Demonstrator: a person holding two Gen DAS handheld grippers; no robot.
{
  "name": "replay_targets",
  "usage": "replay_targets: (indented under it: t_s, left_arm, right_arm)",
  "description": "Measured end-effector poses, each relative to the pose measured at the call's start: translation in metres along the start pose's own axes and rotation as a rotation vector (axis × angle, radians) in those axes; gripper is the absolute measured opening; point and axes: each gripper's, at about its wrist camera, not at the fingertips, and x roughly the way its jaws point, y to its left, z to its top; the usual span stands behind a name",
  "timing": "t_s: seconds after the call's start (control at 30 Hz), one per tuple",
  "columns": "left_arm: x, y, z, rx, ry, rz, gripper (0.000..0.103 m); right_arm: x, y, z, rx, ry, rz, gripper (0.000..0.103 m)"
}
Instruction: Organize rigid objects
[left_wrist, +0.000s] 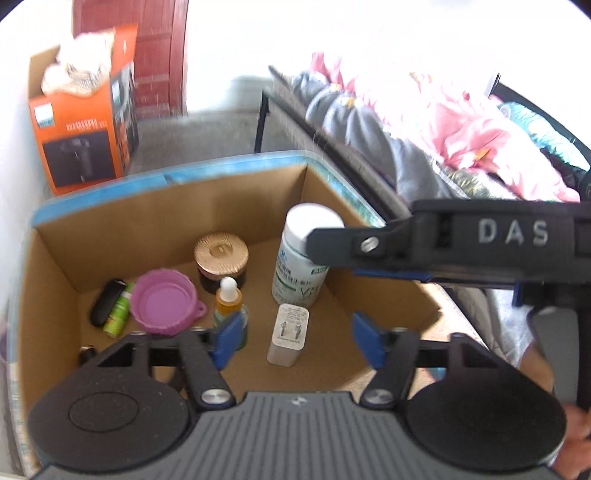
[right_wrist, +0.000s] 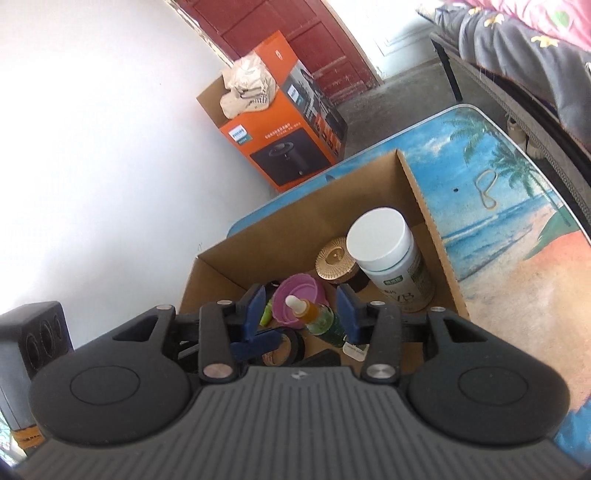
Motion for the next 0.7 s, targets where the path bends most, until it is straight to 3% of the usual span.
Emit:
replay_targets:
  t_s: [0.13, 0.2, 0.3, 0.43, 0.47, 0.6, 0.7]
  left_arm:
    - [-0.041, -0.001, -0.012, -0.002, -0.094, 0.053, 0.094]
    - [-0.057, 0.002, -0.019, -0.019, -0.13, 0.087, 0.1]
    - [-0.075, 0.005, -0.027, -0.024, -0.167, 0.155, 0.103]
    - [-0.087, 0.012, -0.034, -0.053, -0.171, 0.208, 0.103]
    - [-0.088, 0.014, -0.035, -0.064, -0.168, 0.208, 0.103]
    - [-0.096, 0.018, -0.042, -0.092, -0.168, 0.225, 0.103]
    - [-0.103, 0.013, -0.047, -0.074, -0.181, 0.295, 0.103]
  right_arm:
    - [-0.043, 0.011, -0.009, -0.029, -0.117, -0.026, 0.057]
    - [-0.061, 0.016, -0.015, -0.043, -0.169, -0.056, 0.069]
    - [-0.085, 0.022, -0.027, -0.073, -0.238, -0.115, 0.085]
    - [-0.104, 0.034, -0.042, -0.135, -0.287, -0.208, 0.094]
    - [-0.107, 0.039, -0.046, -0.152, -0.297, -0.23, 0.101]
    - [-0.118, 0.059, -0.057, -0.216, -0.331, -0.327, 0.102]
    - [-0.124, 0.077, -0.062, -0.28, -0.36, -0.421, 0.102]
